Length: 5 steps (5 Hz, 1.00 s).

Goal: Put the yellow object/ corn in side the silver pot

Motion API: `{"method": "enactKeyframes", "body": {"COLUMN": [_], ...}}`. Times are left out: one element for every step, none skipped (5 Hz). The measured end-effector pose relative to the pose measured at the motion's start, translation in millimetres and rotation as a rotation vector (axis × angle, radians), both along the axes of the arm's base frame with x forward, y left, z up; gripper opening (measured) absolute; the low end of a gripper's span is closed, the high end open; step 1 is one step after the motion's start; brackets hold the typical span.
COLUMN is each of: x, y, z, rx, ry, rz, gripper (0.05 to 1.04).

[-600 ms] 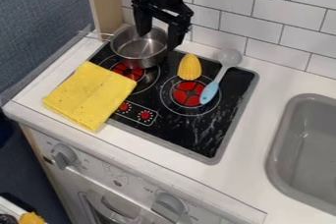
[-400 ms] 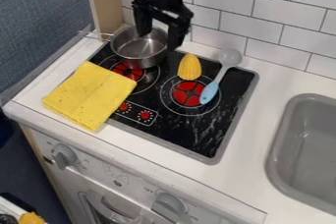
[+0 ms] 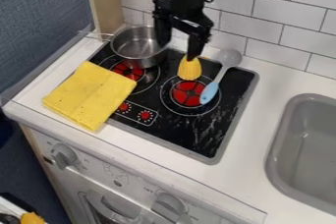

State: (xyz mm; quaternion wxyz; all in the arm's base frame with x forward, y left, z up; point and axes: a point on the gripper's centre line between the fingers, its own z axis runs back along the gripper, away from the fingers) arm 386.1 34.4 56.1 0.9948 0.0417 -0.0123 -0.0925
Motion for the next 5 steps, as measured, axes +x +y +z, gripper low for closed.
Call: {"method": "enactKeyframes", "body": {"x": [8.2,12.3,13.7,6.6,-2.9], "y": [-2.8,-2.4,-0.7,-3.6,-8.2], "z": [-1.7,-21.1,-32.3,-38.4,-40.4], "rx": [-0.009,-0.011,-0.002,-0.024,-0.046], "ry": [0.007,0.060,0.090,0.116,0.121], "rz": [0.003,0.008,0.008,-0.005,-0.021], "gripper": [1.000,1.000,1.000,0.947,0.688]}}
